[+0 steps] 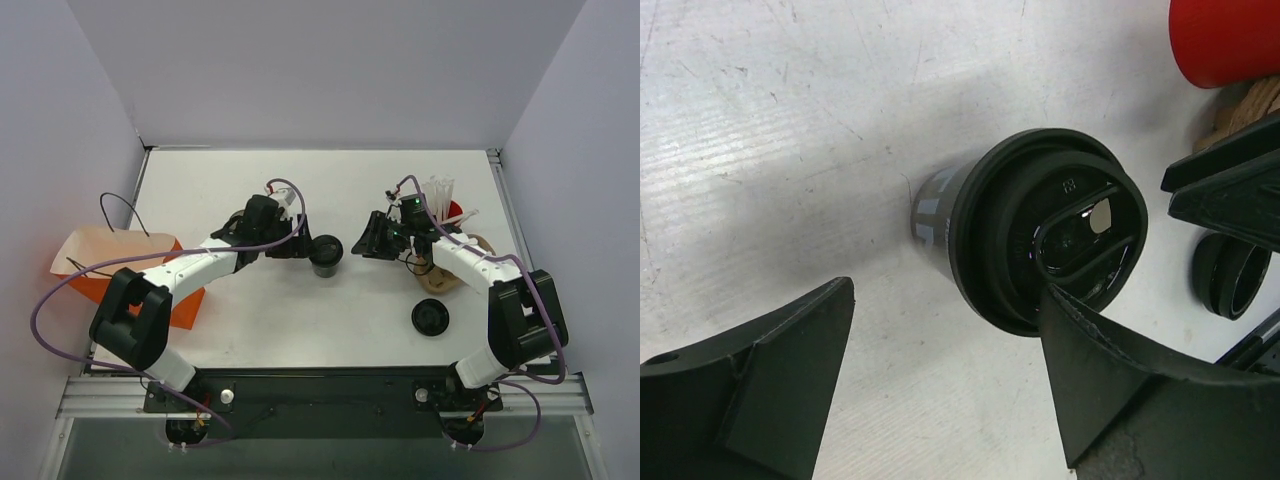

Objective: Pack the takeout coffee

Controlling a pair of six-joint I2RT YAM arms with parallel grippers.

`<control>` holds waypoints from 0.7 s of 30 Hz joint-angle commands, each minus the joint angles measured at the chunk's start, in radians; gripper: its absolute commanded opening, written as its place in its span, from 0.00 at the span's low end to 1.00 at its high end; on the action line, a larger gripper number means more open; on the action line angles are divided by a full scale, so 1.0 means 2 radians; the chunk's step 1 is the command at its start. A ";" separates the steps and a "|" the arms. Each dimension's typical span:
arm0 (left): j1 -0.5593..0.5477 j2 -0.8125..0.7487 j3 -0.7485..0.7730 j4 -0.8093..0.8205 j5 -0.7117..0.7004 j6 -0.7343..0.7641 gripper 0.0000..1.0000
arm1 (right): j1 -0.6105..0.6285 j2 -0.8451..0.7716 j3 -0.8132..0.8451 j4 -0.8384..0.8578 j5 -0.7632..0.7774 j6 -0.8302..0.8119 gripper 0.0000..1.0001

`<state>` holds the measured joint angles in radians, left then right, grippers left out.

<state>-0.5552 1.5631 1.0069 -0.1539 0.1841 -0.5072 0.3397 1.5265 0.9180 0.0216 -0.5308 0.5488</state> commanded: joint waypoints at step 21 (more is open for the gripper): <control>0.028 0.048 -0.033 0.178 0.114 -0.063 0.78 | -0.004 -0.022 0.001 0.002 -0.025 -0.017 0.39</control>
<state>-0.5064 1.6432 0.9337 0.1310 0.3805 -0.6216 0.3397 1.5261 0.9180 0.0181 -0.5552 0.5316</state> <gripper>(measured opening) 0.786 0.392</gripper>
